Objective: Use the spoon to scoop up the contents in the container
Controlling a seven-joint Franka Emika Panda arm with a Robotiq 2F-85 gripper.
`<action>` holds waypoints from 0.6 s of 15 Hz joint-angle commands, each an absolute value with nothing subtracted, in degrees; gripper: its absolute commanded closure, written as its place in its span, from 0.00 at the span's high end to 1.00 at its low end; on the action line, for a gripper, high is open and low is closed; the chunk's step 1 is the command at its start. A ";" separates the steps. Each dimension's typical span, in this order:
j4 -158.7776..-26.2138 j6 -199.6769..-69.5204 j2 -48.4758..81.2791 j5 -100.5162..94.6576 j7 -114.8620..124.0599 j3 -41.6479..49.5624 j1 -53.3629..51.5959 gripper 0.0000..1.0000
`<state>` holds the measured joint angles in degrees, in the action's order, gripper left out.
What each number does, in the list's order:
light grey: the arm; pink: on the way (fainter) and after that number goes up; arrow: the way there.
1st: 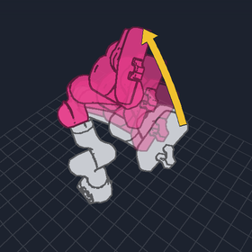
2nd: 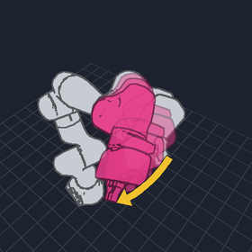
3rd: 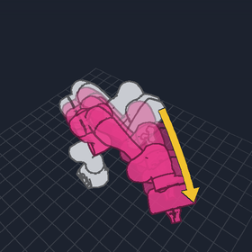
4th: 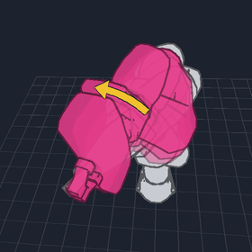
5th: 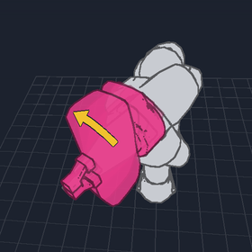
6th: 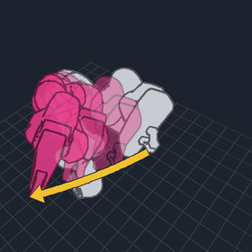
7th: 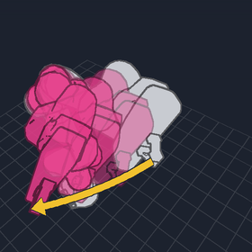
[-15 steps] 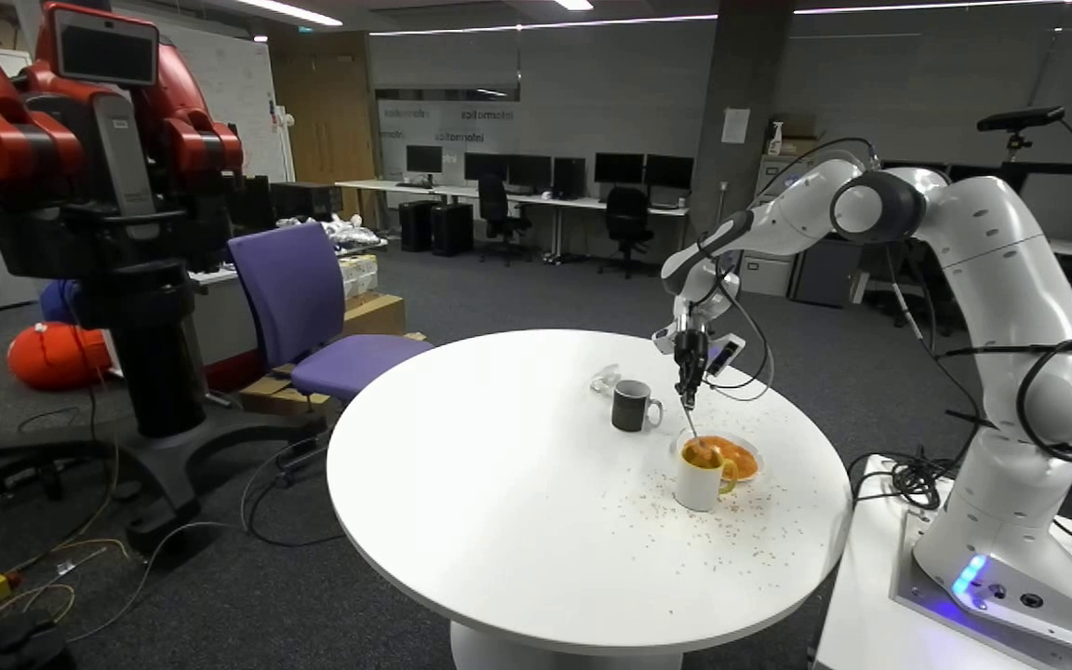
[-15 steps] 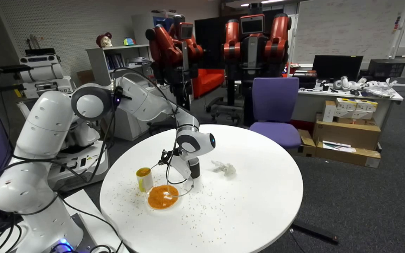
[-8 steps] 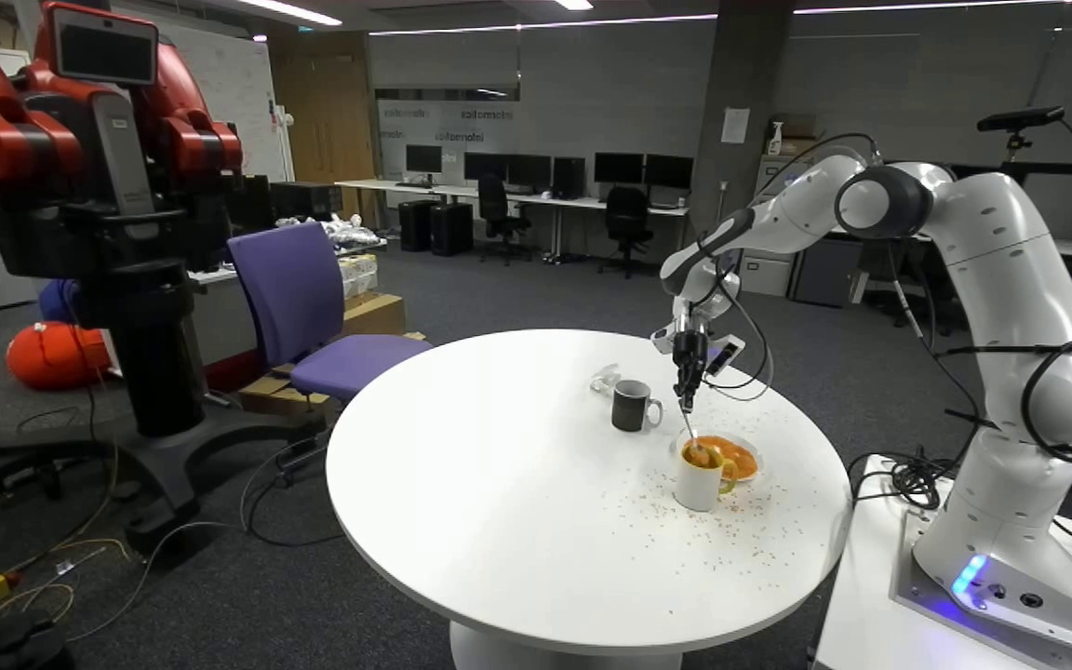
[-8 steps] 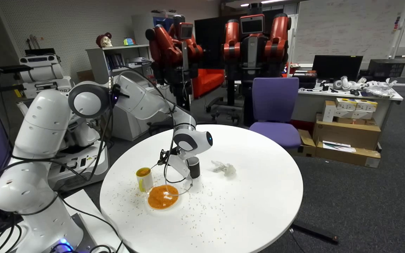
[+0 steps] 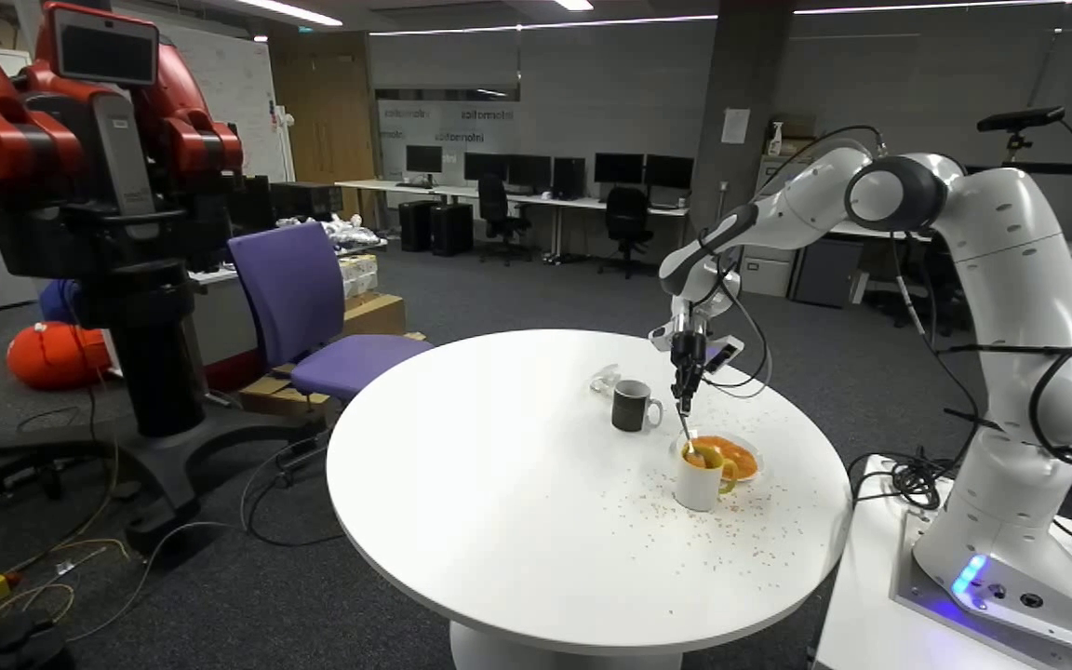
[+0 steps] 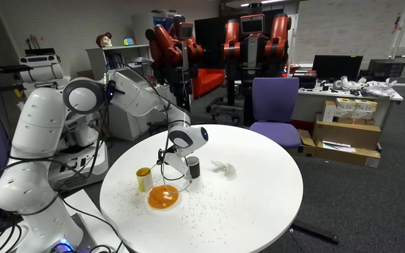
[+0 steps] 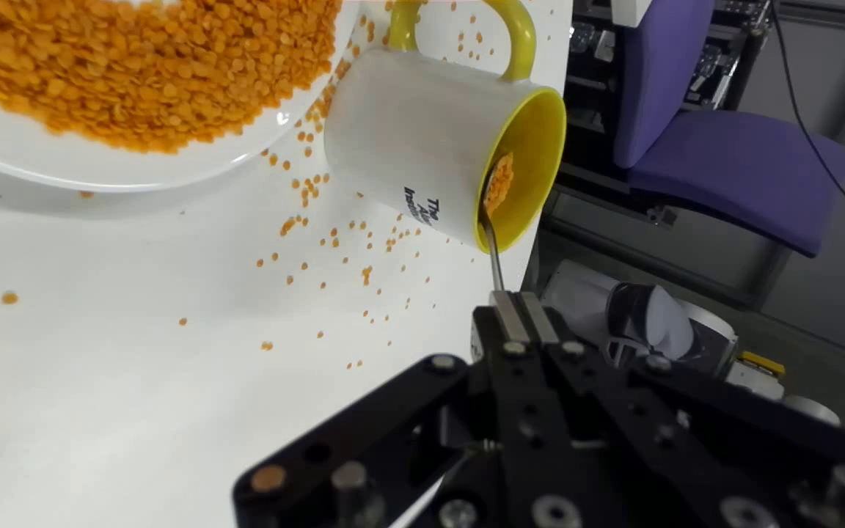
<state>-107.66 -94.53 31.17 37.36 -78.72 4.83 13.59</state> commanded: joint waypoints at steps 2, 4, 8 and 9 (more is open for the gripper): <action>-113.99 -100.98 25.01 34.15 -78.38 4.05 12.01 0.00; -115.14 -102.18 23.86 33.30 -78.34 3.47 11.80 0.00; -116.75 -103.13 21.86 32.18 -78.45 2.65 11.46 0.00; -117.19 -103.51 21.27 31.92 -78.48 2.52 11.34 0.00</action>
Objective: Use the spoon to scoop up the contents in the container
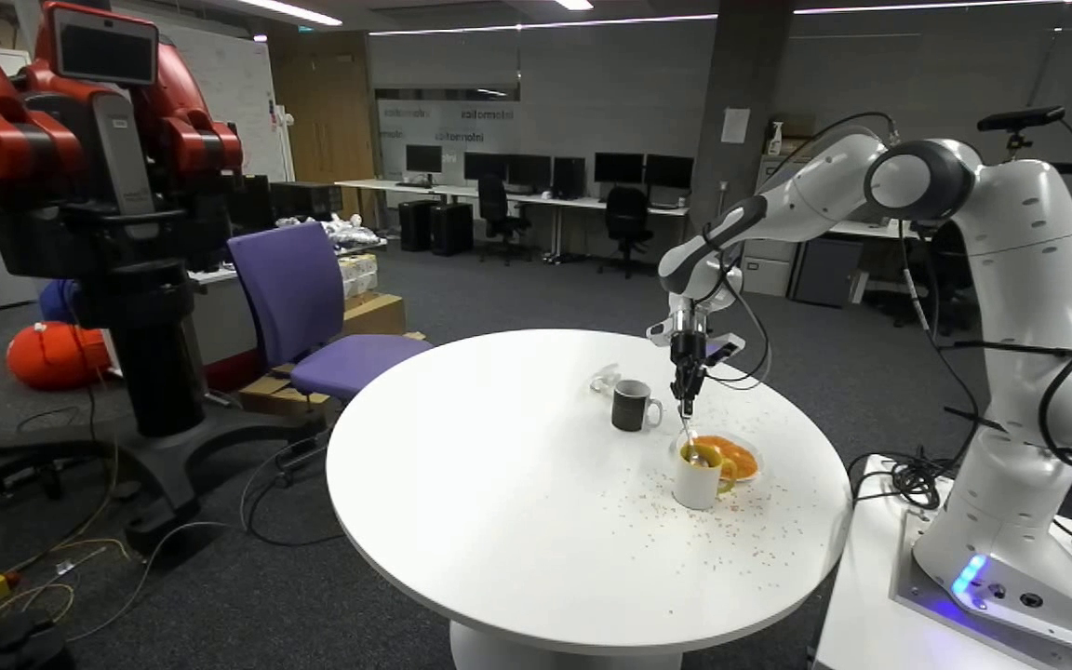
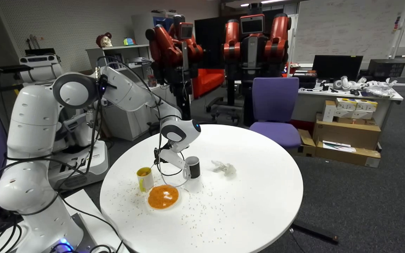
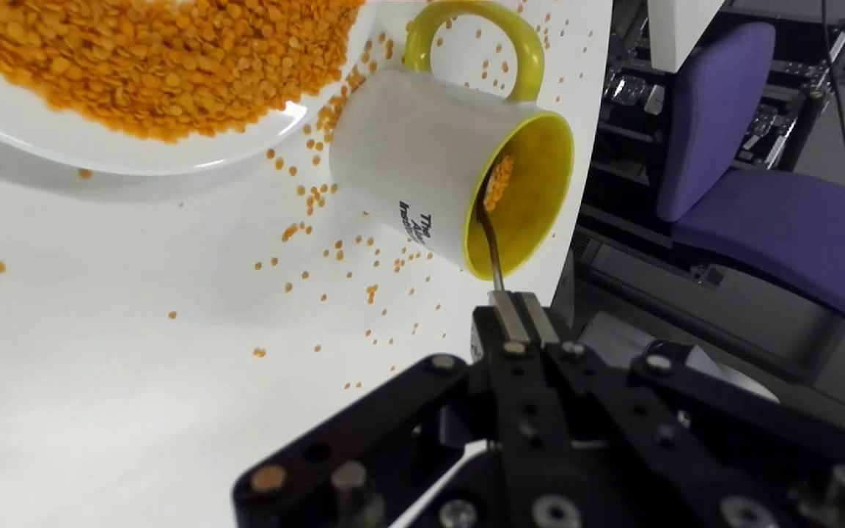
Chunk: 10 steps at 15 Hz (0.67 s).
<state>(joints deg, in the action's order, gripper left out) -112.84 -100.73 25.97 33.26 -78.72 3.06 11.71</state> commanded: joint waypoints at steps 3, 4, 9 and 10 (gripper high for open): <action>-118.49 -105.32 19.51 30.69 -78.83 2.18 10.88 0.00; -118.91 -106.31 18.96 30.16 -79.03 2.11 10.66 0.00; -121.94 -112.75 15.93 29.81 -80.40 1.07 10.03 0.00; -122.79 -114.22 15.23 30.39 -80.75 0.75 10.01 0.00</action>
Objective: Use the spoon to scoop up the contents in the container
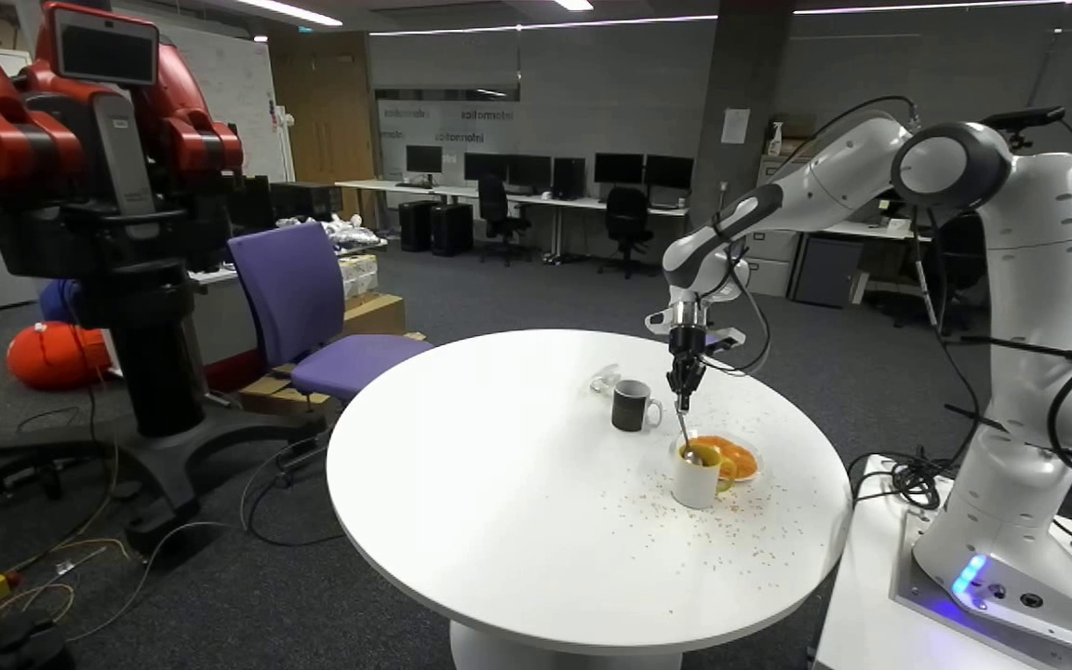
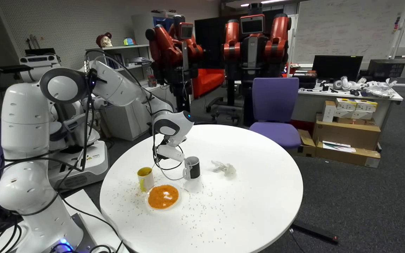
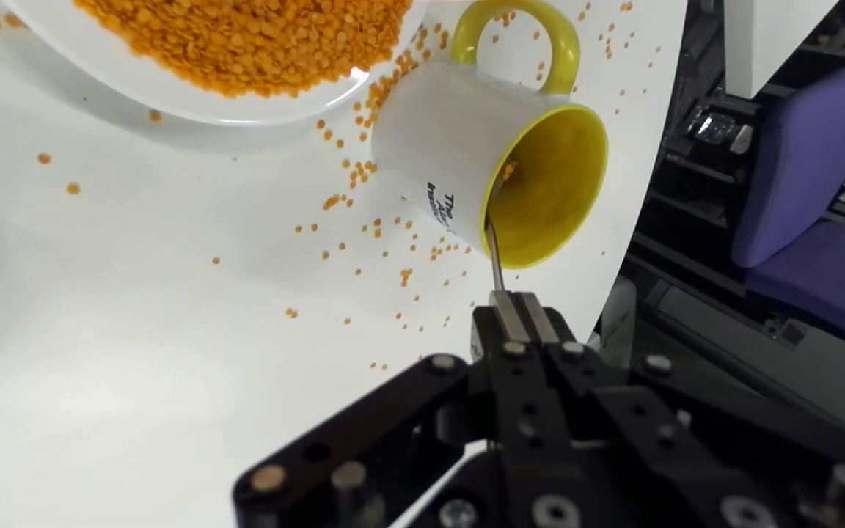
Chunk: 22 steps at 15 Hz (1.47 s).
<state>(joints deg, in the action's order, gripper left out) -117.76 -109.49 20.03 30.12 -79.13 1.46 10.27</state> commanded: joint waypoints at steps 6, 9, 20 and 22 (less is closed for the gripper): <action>-125.62 -117.41 12.77 31.28 -80.98 -0.17 9.87 0.34; -125.23 -117.42 12.20 32.93 -81.13 -0.08 10.27 0.58; -124.72 -124.77 3.18 34.63 -67.83 8.03 12.05 1.00; -124.75 -124.99 1.25 29.85 -61.31 9.81 12.50 1.00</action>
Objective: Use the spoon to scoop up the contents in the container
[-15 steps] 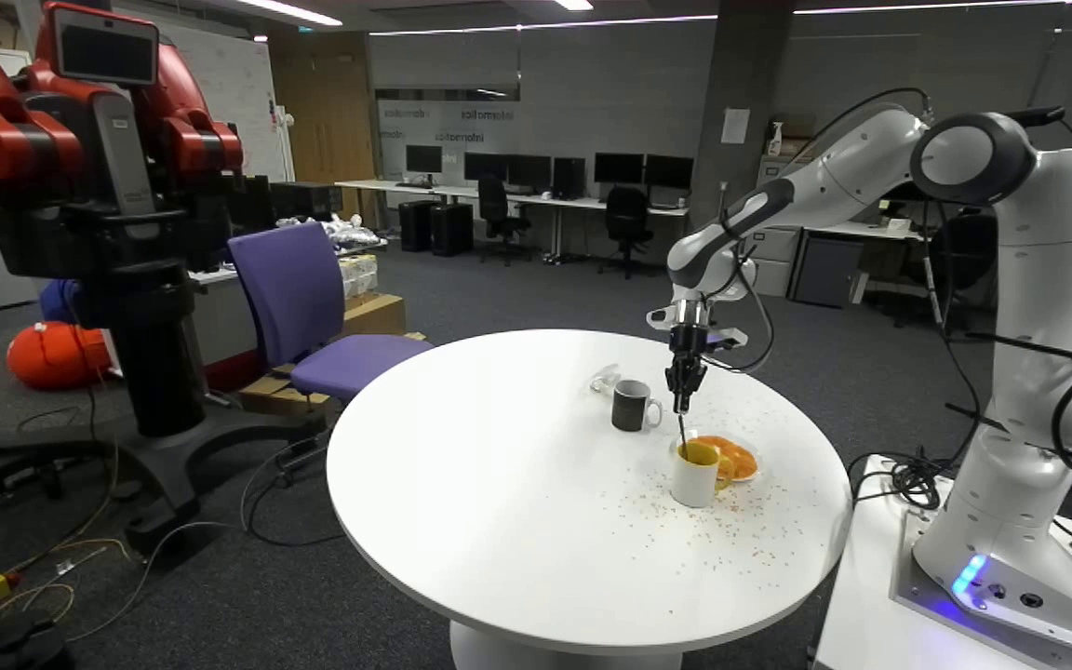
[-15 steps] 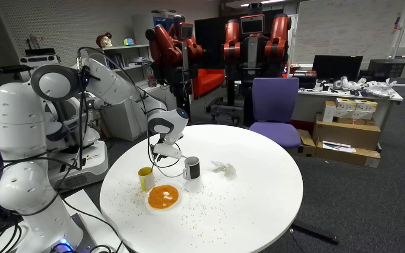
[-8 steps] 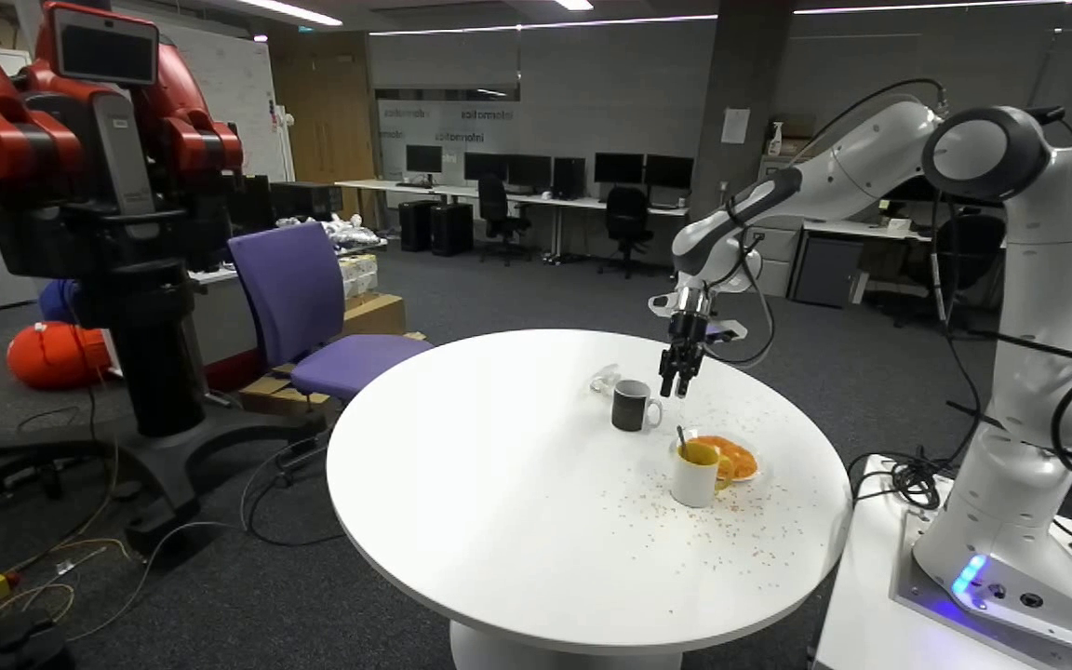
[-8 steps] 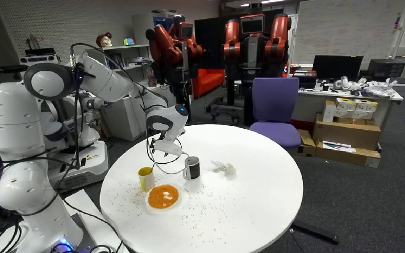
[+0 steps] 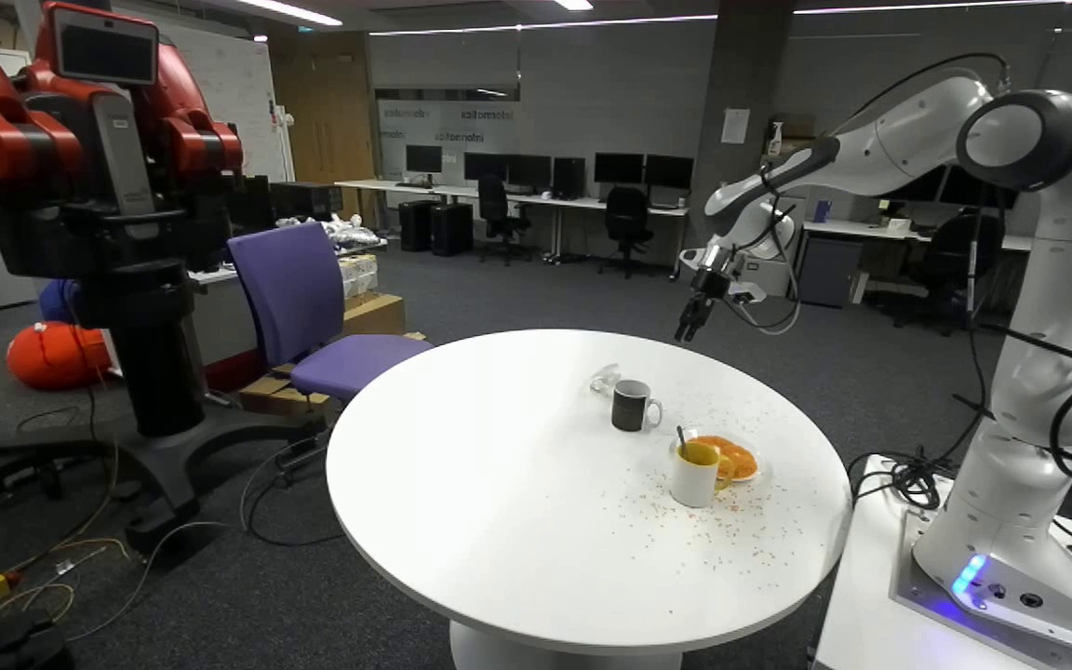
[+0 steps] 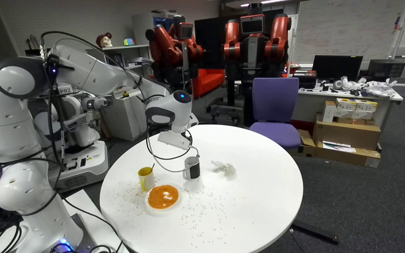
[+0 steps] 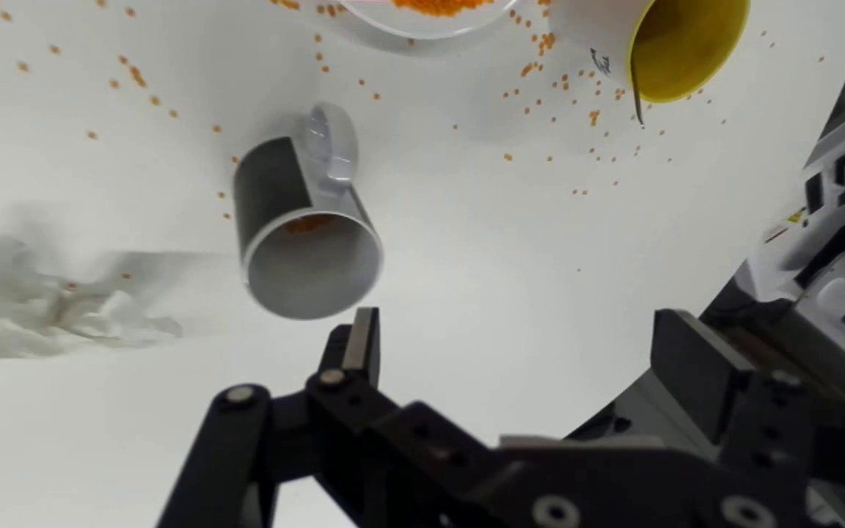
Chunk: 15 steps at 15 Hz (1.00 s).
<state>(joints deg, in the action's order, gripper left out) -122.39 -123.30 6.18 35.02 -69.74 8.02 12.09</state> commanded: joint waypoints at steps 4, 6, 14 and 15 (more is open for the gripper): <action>-123.56 -121.17 -0.73 20.07 -49.73 12.50 13.37 1.00; -123.74 -120.14 -1.29 15.09 -46.56 13.17 13.59 1.00; -123.10 -113.60 0.83 6.51 -45.65 13.32 13.52 1.00; -123.10 -113.60 0.94 6.51 -45.65 13.30 13.52 1.00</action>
<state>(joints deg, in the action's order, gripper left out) -123.19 -113.72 0.93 6.53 -45.67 13.38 13.44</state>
